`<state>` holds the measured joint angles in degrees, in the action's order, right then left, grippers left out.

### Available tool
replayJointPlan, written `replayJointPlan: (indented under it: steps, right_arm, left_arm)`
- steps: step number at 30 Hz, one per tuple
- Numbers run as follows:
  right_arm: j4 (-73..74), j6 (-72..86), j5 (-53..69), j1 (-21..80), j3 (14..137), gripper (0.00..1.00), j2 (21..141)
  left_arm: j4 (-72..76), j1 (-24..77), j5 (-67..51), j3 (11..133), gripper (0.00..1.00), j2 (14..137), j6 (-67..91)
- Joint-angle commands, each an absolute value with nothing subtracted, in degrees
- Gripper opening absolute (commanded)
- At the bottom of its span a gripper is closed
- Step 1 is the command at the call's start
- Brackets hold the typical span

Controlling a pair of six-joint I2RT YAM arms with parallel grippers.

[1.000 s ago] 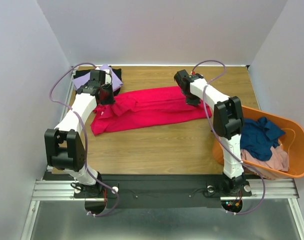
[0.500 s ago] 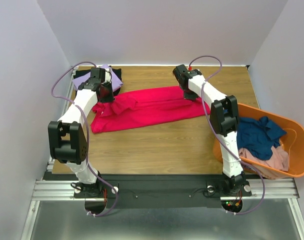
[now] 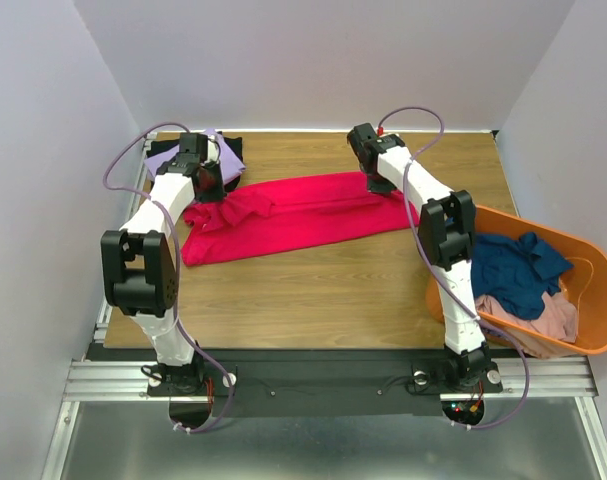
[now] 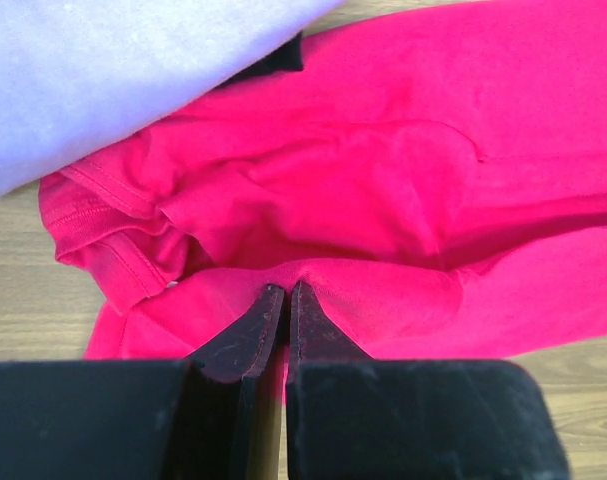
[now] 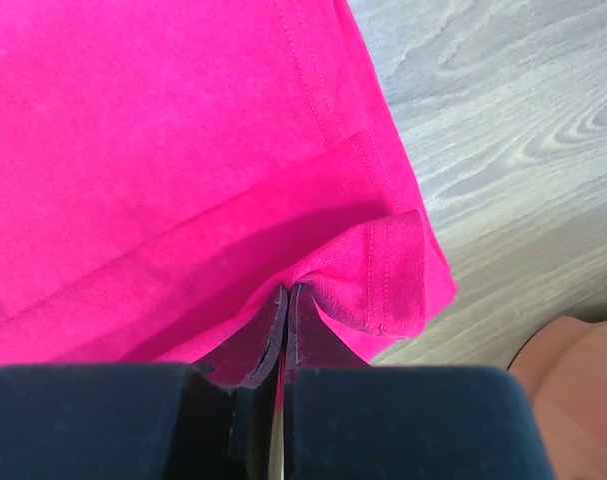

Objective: Fold and stack the t-shirts
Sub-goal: Fold the tshirt

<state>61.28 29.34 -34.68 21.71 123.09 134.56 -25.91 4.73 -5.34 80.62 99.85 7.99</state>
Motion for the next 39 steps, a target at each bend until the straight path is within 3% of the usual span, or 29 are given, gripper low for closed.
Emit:
replayJointPlan:
  steps: [1, 6, 7, 9, 10, 12, 13, 18, 27, 39]
  right_arm:
    - [61.3, 28.7, -35.8, 20.4, 126.6, 0.0, 136.9]
    - [61.3, 30.0, -35.5, 20.5, 127.9, 0.05, 136.3]
    - [61.3, 30.1, -34.6, 20.4, 128.4, 0.15, 136.1]
    - [61.2, 30.8, -33.9, 20.4, 130.1, 0.28, 135.4]
    - [61.2, 31.1, -33.8, 20.4, 130.4, 0.36, 134.9]
    - [61.0, 31.6, -33.6, 20.4, 131.3, 0.51, 134.0]
    - [60.9, 31.8, -33.6, 20.4, 132.2, 0.53, 133.0]
    - [59.2, 31.8, -33.8, 20.4, 130.3, 0.67, 128.3]
    - [52.0, 33.7, -20.4, 21.6, 114.4, 0.67, 124.3]
    - [46.5, 32.4, -9.3, 27.7, 116.1, 0.67, 130.1]
  left_arm:
    - [-24.4, 4.2, -5.0, 84.4, 0.0, 99.7, 7.8]
    - [-24.7, 4.1, -3.7, 85.3, 0.0, 99.6, 9.0]
    - [-24.4, 4.1, -3.0, 85.3, 0.23, 98.9, 9.2]
    - [-23.9, 4.1, -1.9, 85.2, 0.51, 97.8, 10.3]
    - [-23.6, 4.1, -1.4, 85.2, 0.71, 97.2, 10.5]
    - [-22.7, 4.1, -0.4, 85.2, 0.82, 95.4, 10.8]
    - [-22.3, 4.1, 1.2, 85.3, 0.88, 94.8, 10.9]
    - [-21.5, 4.2, 1.4, 84.6, 0.91, 91.5, 11.5]
    - [-19.3, 4.4, -4.3, 72.5, 0.91, 88.7, 12.0]
    - [-10.3, 4.6, -10.7, 62.5, 0.91, 90.5, 18.4]
